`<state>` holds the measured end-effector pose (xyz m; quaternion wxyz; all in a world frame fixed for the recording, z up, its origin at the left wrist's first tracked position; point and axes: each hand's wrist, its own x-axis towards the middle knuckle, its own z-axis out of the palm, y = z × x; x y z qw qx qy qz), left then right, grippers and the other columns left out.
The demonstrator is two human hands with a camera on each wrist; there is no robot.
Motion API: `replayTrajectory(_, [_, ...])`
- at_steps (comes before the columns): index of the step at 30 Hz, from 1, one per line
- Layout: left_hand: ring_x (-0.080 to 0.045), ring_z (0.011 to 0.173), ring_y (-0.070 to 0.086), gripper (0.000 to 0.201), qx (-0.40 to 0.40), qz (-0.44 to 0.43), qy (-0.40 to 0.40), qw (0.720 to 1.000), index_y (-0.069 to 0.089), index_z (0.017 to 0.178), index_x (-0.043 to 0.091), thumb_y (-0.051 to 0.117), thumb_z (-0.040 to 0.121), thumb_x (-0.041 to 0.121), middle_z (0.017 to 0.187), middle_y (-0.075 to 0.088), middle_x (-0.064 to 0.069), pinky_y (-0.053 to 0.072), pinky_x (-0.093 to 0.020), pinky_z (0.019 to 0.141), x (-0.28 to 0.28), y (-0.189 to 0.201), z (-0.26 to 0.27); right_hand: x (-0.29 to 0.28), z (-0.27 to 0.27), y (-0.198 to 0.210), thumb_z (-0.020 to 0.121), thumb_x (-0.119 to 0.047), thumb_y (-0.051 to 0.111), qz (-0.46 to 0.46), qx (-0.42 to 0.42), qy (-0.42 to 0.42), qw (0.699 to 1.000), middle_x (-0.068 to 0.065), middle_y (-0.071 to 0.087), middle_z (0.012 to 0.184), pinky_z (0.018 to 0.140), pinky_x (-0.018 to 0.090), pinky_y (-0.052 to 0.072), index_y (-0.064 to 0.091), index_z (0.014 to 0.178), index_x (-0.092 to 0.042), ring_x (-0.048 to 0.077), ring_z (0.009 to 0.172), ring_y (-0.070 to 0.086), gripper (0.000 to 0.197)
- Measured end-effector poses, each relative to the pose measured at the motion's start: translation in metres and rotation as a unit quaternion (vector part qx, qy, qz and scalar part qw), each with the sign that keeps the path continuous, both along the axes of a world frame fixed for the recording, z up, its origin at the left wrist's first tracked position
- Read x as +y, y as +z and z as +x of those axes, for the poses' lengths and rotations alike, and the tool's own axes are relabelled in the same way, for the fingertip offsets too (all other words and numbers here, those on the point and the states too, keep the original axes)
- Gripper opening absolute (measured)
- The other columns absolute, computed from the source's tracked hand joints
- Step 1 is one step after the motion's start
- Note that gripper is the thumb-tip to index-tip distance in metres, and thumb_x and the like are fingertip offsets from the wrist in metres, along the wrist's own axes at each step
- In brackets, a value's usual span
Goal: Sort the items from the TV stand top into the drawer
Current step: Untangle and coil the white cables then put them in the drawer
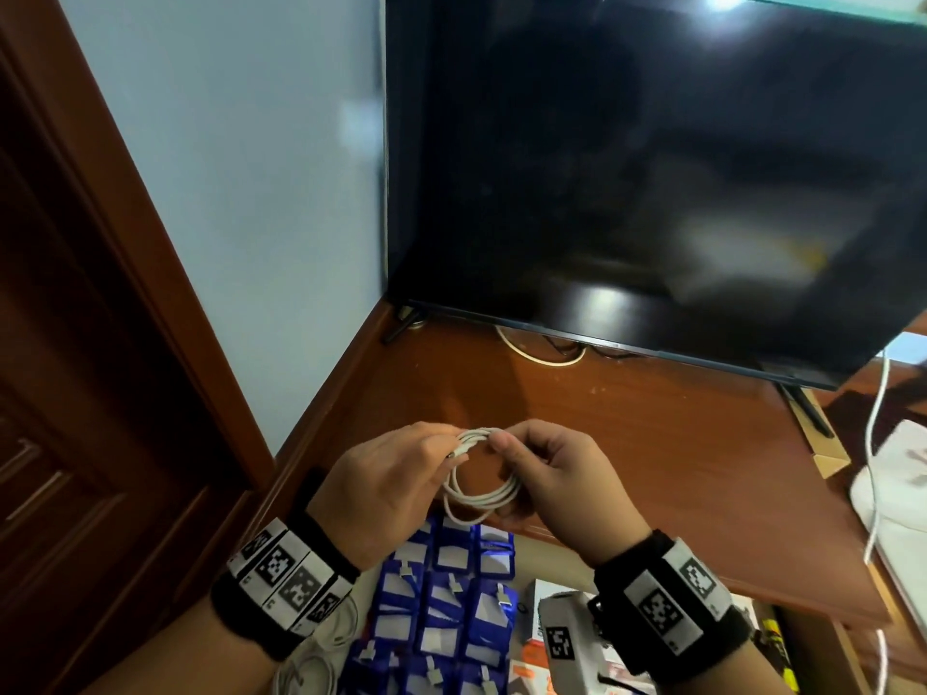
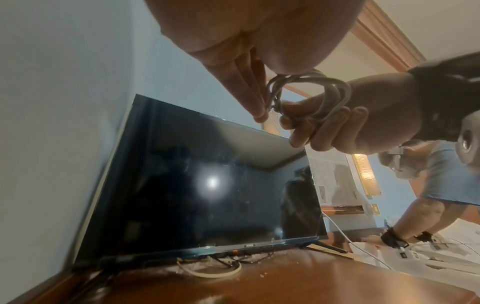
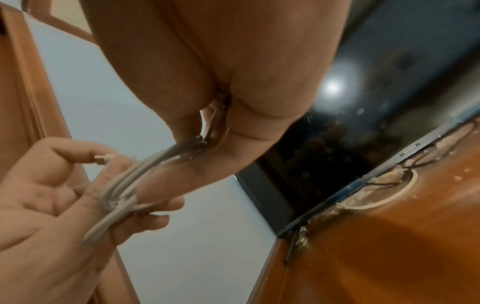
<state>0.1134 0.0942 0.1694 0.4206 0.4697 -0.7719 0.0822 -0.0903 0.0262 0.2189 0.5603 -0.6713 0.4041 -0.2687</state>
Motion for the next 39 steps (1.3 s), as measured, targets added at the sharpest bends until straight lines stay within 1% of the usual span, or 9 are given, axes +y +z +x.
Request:
replayTrajectory(6, [0.001,0.075,0.064,0.025,0.158,0.104,0.099,0.977,0.052,0.119,0.021,0.047,0.105,0.042,0.090,0.073,0.002,0.048,-0.006,0.065,0.034,-0.026,0.009,0.003,0.018,-0.032,0.101,-0.027,0.062,0.065,0.027,0.055,0.996,0.017,0.075,0.082,0.064,0.037,0.064,0.069,0.098,-0.007,0.033,0.068,0.075,0.021])
replayTrajectory(9, [0.012,0.077,0.063,0.017,0.214,0.159,0.143,0.953,0.053,0.111,0.028,0.052,0.099,0.040,0.085,0.068,0.020,0.043,-0.001,0.063,0.058,-0.043,0.020,0.013,0.034,-0.058,0.102,-0.026,0.062,0.054,0.061,0.084,0.993,0.016,0.074,0.080,0.065,0.037,0.064,0.066,0.098,-0.008,0.030,0.068,0.075,0.020])
replayTrajectory(14, [-0.001,0.078,0.070,0.007,0.280,0.288,0.194,0.895,0.059,0.097,0.030,0.063,0.100,0.034,0.084,0.072,0.016,0.056,-0.029,0.065,0.081,-0.076,0.047,0.027,0.067,-0.120,0.106,-0.027,0.056,0.022,0.142,0.136,0.980,0.003,0.070,0.073,0.067,0.038,0.063,0.062,0.095,-0.015,0.024,0.066,0.075,0.017])
replayTrajectory(19, [-0.001,0.077,0.067,0.007,0.164,0.413,0.259,0.858,0.065,0.095,0.031,0.069,0.095,0.037,0.083,0.071,0.016,0.060,-0.036,0.070,0.068,-0.127,0.077,0.019,0.111,-0.196,0.102,-0.035,0.057,0.005,0.241,0.116,0.963,0.007,0.074,0.089,0.076,0.044,0.062,0.059,0.090,-0.027,0.026,0.079,0.074,0.014])
replayTrajectory(26, [-0.032,0.097,0.067,0.018,-0.048,0.575,0.291,0.763,0.065,0.113,0.017,0.052,0.100,0.015,0.106,0.068,-0.009,0.058,-0.042,0.081,0.031,-0.169,0.085,-0.007,0.159,-0.271,0.103,-0.029,0.058,0.100,0.330,0.134,0.929,0.011,0.076,0.107,0.085,0.046,0.062,0.072,0.112,-0.015,0.030,0.092,0.073,0.021])
replayTrajectory(28, [-0.031,0.100,0.067,0.023,-0.047,0.584,0.297,0.754,0.065,0.115,0.015,0.050,0.099,0.009,0.110,0.068,-0.009,0.058,-0.043,0.085,0.033,-0.173,0.088,-0.015,0.168,-0.279,0.105,-0.027,0.056,0.095,0.358,0.148,0.917,0.010,0.074,0.115,0.091,0.044,0.059,0.073,0.117,-0.014,0.030,0.101,0.071,0.025])
replayTrajectory(32, [-0.019,0.093,0.067,0.012,0.024,0.560,0.330,0.760,0.068,0.106,0.027,0.058,0.099,0.025,0.103,0.070,0.004,0.058,-0.037,0.080,0.050,-0.172,0.096,-0.033,0.185,-0.284,0.106,-0.013,0.044,0.026,0.469,0.243,0.849,0.010,0.062,0.140,0.103,0.037,0.047,0.061,0.138,-0.015,0.031,0.128,0.059,0.036])
replayTrajectory(35, [-0.012,0.089,0.066,0.014,0.040,0.554,0.322,0.767,0.068,0.104,0.030,0.057,0.100,0.037,0.099,0.069,0.010,0.053,-0.029,0.071,0.064,-0.167,0.099,-0.040,0.197,-0.278,0.107,-0.017,0.044,-0.022,0.491,0.271,0.827,0.007,0.062,0.141,0.103,0.034,0.045,0.061,0.139,-0.017,0.026,0.131,0.058,0.036])
replayTrajectory(39, [-0.011,0.087,0.066,0.019,0.033,0.569,0.299,0.765,0.069,0.105,0.030,0.056,0.100,0.043,0.098,0.070,0.010,0.057,-0.033,0.073,0.076,-0.167,0.098,-0.042,0.203,-0.276,0.109,-0.028,0.044,-0.022,0.498,0.290,0.817,0.008,0.060,0.144,0.106,0.035,0.045,0.060,0.141,-0.016,0.027,0.132,0.057,0.037])
